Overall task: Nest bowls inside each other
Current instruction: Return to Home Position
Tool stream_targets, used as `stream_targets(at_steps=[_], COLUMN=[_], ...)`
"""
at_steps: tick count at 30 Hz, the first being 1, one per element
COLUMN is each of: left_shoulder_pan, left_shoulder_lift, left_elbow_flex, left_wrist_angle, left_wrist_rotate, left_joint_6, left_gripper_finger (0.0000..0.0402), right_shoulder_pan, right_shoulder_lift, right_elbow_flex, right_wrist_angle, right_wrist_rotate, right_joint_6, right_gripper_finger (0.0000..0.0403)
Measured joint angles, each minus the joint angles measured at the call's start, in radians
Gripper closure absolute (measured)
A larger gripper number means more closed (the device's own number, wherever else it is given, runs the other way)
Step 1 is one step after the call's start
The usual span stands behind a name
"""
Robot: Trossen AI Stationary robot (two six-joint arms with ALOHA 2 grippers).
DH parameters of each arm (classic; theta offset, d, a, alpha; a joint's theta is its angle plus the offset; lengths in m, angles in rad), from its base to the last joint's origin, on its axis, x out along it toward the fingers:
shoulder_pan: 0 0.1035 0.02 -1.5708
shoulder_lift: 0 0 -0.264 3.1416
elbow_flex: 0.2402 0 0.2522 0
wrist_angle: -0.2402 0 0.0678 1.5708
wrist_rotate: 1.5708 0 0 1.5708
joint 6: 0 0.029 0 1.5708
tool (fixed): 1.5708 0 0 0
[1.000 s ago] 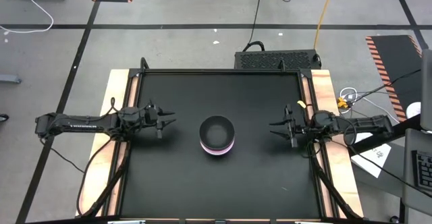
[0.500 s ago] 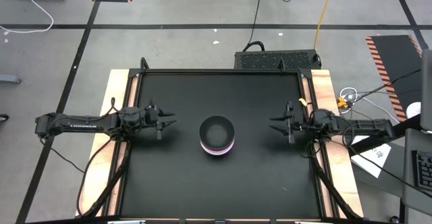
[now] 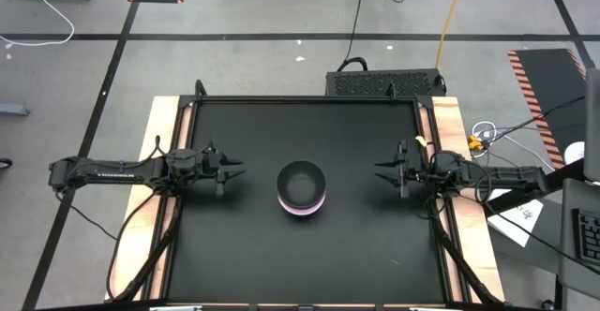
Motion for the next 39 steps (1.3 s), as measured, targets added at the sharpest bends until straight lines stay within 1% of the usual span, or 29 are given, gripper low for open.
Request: stream_targets(at_steps=[4, 39], left_shoulder_pan=[0.000, 0.000], left_shoulder_lift=[0.000, 0.000], left_elbow_flex=[0.000, 0.000], left_wrist_angle=[0.002, 0.003], left_wrist_rotate=[0.000, 0.000], left_joint_6=[0.001, 0.003], left_gripper_finger=[0.0266, 0.0266], right_shoulder_pan=[0.000, 0.000], right_shoulder_lift=[0.000, 0.000], right_elbow_flex=[0.000, 0.000], right_wrist_angle=[0.002, -0.001], right_wrist_rotate=[0.000, -0.002], right_joint_6=[0.036, 0.037], right_gripper_finger=[0.0277, 0.0277])
